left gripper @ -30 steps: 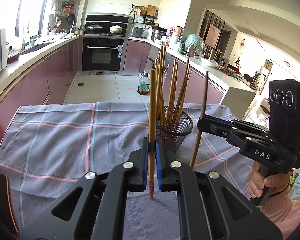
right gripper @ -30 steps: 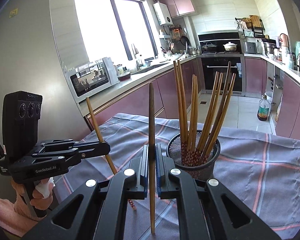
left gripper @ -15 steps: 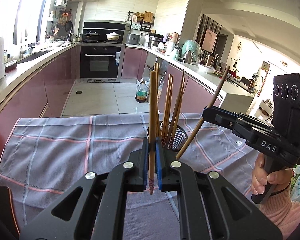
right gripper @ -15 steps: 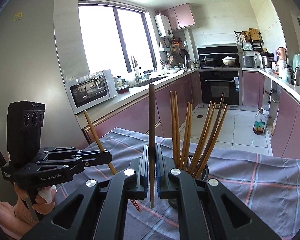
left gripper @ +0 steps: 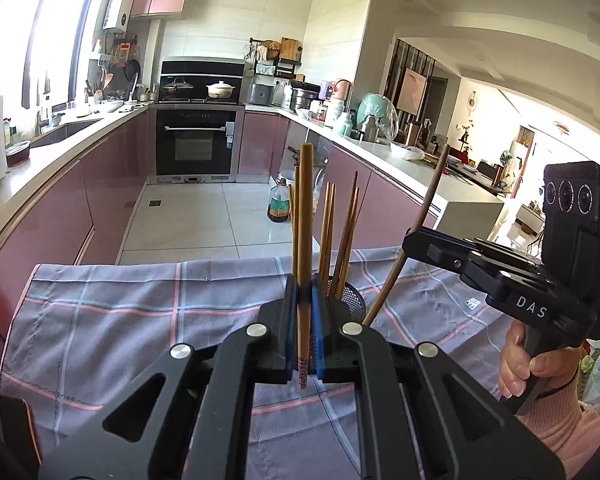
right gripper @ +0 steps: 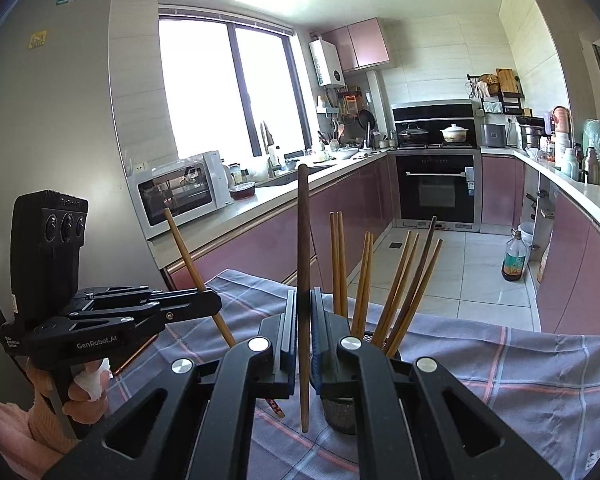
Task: Organize utensils
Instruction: 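Lower the chopstick into the mesh cup with the right tool while the left tool lowers its own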
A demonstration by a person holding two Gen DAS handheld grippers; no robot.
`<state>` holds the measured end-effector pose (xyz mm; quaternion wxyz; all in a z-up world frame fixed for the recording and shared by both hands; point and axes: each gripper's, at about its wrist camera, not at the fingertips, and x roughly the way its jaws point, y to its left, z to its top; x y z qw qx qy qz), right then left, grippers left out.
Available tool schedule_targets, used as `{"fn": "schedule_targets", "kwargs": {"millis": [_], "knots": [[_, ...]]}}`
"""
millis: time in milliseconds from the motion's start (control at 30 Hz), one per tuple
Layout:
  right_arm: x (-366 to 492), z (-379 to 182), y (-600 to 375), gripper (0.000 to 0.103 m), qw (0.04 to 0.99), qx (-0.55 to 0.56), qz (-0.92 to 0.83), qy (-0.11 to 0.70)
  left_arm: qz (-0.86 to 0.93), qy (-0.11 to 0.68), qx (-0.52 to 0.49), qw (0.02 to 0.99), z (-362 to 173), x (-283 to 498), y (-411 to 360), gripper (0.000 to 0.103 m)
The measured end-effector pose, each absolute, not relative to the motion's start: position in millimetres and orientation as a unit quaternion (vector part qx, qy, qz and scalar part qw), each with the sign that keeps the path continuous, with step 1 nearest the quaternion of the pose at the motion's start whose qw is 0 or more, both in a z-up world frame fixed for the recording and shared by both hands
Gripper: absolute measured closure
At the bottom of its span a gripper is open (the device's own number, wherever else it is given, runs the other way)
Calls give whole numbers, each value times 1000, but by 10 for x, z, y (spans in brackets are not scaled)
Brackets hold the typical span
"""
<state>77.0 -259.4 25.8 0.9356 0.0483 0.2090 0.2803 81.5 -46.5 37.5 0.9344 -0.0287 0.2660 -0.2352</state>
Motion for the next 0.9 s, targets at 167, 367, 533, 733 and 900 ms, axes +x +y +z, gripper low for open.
{"fn": "schedule_targets", "kwargs": {"millis": [167,367,533,733,900], "knots": [[787,321,-2624,98,938,48,279,202,-234,260,-26,936,456,846,-510,96],[803,370,-2646,98,940,48,275,195,-233,251,-25,939,523,883,-538,96],[821,436,-2669,98,942,45,272,190,-231,247,-25,941,561,913,-558,96],[844,518,-2686,98,946,42,268,179,-230,242,-24,942,628,993,-610,96],[874,565,-2727,98,948,44,264,172,-232,237,-21,943,662,1031,-647,96]]}}
